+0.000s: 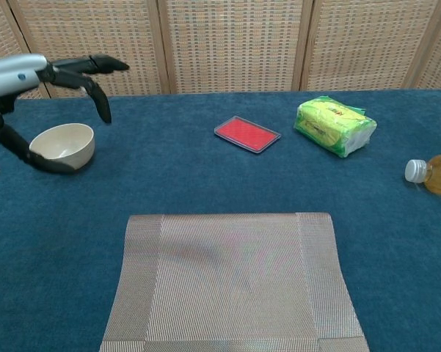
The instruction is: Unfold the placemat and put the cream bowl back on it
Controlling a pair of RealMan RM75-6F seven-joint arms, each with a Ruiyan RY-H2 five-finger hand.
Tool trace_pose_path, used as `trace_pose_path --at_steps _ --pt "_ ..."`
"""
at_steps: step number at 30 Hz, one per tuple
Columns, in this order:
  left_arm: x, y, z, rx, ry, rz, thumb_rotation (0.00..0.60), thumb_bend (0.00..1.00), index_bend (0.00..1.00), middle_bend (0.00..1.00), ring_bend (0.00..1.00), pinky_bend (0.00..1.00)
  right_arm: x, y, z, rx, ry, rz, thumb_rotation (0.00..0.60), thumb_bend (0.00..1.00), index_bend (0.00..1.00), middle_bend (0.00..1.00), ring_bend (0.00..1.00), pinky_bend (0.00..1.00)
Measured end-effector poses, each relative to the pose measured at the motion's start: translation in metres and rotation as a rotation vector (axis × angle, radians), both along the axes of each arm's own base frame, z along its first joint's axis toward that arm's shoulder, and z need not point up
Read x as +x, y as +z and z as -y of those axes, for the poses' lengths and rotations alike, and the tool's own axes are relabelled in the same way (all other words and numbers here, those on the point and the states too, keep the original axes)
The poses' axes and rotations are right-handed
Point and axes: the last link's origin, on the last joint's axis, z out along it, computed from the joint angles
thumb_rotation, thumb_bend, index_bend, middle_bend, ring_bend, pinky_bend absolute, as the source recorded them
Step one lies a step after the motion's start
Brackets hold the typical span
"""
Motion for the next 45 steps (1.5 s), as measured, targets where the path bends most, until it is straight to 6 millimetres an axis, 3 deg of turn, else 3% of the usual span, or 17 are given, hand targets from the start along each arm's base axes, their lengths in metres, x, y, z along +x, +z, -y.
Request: trace_pose_path --at_steps 7,15,25,45 --pt "0.006 -0.038 0.051 -0.138 -0.168 -0.11 0.6 0.0 0.43 0.0 0.0 0.0 -0.002 0.0 0.001 0.001 -0.008 0.003 0.6 0.0 0.0 0.0 0.0 0.0" --pt "-0.014 -0.068 0.079 -0.215 -0.194 -0.184 0.6 0.0 0.42 0.0 0.0 0.0 -0.002 -0.001 0.001 0.011 -0.014 0.004 0.6 0.0 0.0 0.0 0.0 0.0" --pt "-0.018 -0.097 0.098 -0.284 -0.228 -0.219 0.6 0.0 0.39 0.0 0.0 0.0 -0.003 -0.001 0.003 0.015 -0.021 0.007 0.6 0.0 0.0 0.0 0.0 0.0" --pt "-0.015 -0.124 0.1 -0.267 -0.271 -0.277 0.6 0.0 0.38 0.0 0.0 0.0 -0.004 -0.001 0.003 0.017 -0.023 0.014 0.6 0.0 0.0 0.0 0.0 0.0"
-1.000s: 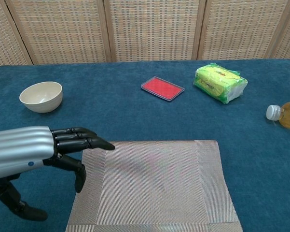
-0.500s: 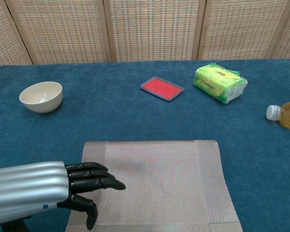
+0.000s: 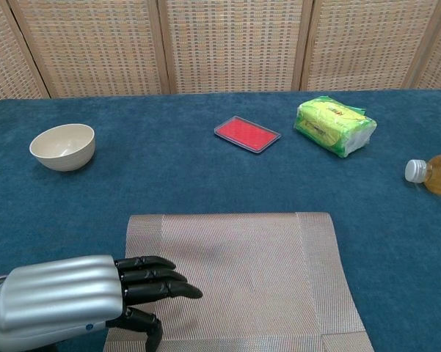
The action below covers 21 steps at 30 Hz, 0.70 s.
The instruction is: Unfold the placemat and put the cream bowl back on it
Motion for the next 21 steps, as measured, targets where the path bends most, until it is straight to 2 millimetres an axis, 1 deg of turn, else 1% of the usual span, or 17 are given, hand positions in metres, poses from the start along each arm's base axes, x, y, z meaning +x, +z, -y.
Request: trace_pose_path --at_steps 8,21 --pt "0.0013 -0.0018 -0.0006 -0.008 -0.003 -0.011 0.6 0.01 0.38 0.0 0.0 0.0 0.0001 0.0004 0.0 0.0 0.001 0.001 0.6 0.0 0.0 0.0 0.0 0.0" --pt "-0.0058 0.0068 0.0012 0.014 -0.038 -0.042 0.6 0.02 0.38 0.0 0.0 0.0 0.0001 0.0001 -0.0001 0.001 0.0 0.0 0.6 0.0 0.0 0.0 0.0 0.0"
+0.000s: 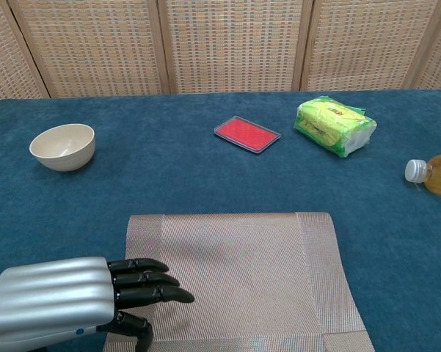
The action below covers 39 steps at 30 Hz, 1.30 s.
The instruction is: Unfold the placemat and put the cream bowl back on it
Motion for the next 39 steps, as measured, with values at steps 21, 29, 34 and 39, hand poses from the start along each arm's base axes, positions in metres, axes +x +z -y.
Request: trace_pose_path --at_steps 21,29,34,39 --pt "0.008 -0.009 -0.003 -0.015 0.012 0.005 0.6 0.42 0.41 0.0 0.0 0.0 0.0 0.001 0.0 0.002 0.001 0.001 0.6 0.0 0.0 0.0 0.0 0.0" --pt "0.012 -0.012 -0.004 -0.016 0.019 0.009 0.6 0.45 0.47 0.0 0.0 0.0 0.001 0.0 -0.001 0.001 0.003 0.0 0.6 0.0 0.0 0.0 0.0 0.0" --pt "0.015 -0.016 -0.007 -0.006 0.032 0.016 0.6 0.49 0.57 0.0 0.0 0.0 0.001 0.0 -0.001 0.004 0.005 0.001 0.6 0.0 0.0 0.0 0.0 0.0" --pt "0.019 -0.018 -0.009 -0.002 0.046 0.029 0.6 0.54 0.65 0.0 0.0 0.0 0.001 0.001 -0.001 0.001 0.006 0.003 0.6 0.0 0.0 0.0 0.0 0.0"
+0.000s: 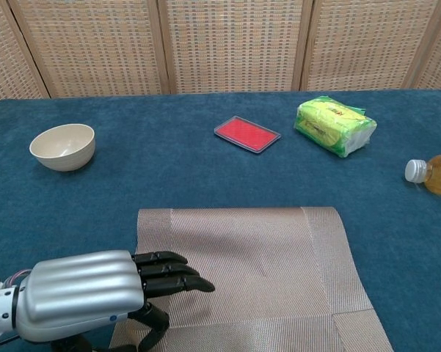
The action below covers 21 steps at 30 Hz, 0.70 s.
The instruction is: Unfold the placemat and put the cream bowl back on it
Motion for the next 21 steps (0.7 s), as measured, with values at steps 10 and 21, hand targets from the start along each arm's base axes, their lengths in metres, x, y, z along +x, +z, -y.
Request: trace_pose_path --at_steps 10,21 --pt "0.028 0.008 -0.024 0.055 0.109 0.143 0.6 0.56 0.79 0.0 0.0 0.0 0.0 0.001 0.0 -0.001 0.0 0.002 0.6 0.0 0.0 0.0 0.0 0.0" --pt "0.07 0.039 -0.131 0.27 0.425 0.322 0.6 0.57 0.8 0.0 0.0 0.0 -0.002 0.0 0.002 -0.002 -0.01 -0.001 0.6 0.0 0.0 0.0 0.0 0.0"
